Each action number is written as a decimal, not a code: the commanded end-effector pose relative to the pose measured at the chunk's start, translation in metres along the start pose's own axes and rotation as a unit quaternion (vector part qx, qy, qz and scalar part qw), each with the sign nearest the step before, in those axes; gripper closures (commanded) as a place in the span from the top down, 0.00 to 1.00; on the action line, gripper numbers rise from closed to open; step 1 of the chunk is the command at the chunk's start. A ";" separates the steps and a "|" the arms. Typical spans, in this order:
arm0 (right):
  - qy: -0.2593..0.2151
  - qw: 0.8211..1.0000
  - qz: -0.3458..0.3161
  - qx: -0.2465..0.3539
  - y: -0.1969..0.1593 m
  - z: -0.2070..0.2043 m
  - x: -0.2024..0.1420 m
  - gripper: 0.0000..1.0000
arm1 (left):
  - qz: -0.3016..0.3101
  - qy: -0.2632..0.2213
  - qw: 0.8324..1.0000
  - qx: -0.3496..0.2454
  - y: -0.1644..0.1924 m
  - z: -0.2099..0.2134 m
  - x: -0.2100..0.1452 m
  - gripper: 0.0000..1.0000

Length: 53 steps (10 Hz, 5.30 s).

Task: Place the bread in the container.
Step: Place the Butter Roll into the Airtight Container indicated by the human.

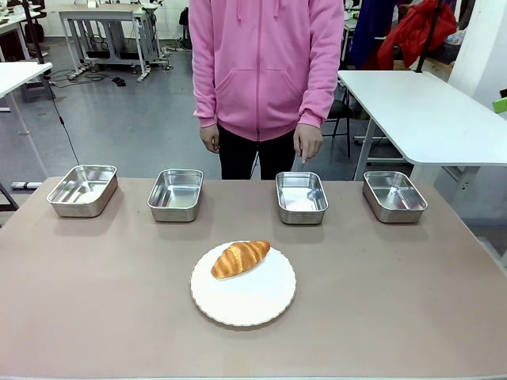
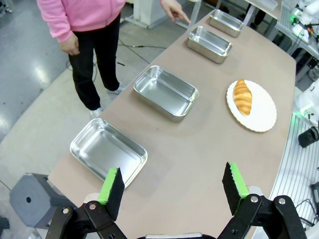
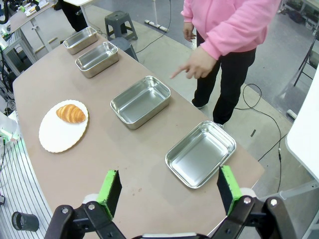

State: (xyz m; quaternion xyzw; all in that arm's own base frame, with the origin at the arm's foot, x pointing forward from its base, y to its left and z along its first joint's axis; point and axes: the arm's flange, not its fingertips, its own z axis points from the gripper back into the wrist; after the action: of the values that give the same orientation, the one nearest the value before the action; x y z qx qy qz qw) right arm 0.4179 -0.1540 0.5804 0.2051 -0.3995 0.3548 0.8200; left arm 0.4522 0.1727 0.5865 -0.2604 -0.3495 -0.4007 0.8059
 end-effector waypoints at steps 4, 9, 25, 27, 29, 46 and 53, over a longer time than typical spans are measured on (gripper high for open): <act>-0.011 1.000 0.005 0.002 0.001 -0.002 0.001 1.00 | -0.003 -0.002 1.000 -0.002 -0.001 0.000 0.001 1.00; -0.011 1.000 0.005 0.002 0.001 -0.002 0.001 1.00 | -0.003 -0.002 1.000 -0.002 -0.001 0.000 0.001 1.00; 0.222 0.879 0.323 0.272 0.264 -0.286 0.037 1.00 | -0.003 -0.002 1.000 -0.002 -0.001 0.000 0.001 1.00; 0.236 0.887 0.290 0.273 0.268 -0.284 0.036 1.00 | -0.003 -0.002 1.000 -0.002 -0.001 0.000 0.001 1.00; 0.236 0.887 0.290 0.273 0.268 -0.284 0.036 1.00 | -0.003 -0.002 1.000 -0.002 -0.001 0.000 0.001 1.00; 0.301 0.787 0.448 0.299 0.277 -0.467 0.090 1.00 | -0.003 -0.002 1.000 -0.002 -0.001 0.000 0.001 1.00; 0.298 0.772 0.490 0.274 0.319 -0.476 0.069 1.00 | -0.003 -0.002 1.000 -0.002 -0.001 0.000 0.001 1.00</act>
State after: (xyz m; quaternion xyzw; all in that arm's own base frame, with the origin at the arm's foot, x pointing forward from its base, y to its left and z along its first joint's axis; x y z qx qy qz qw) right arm 0.4639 0.3879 0.3738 0.1105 -0.0606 0.8465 0.5173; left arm 0.4533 0.1727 0.5851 -0.2604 -0.3478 -0.4005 0.8068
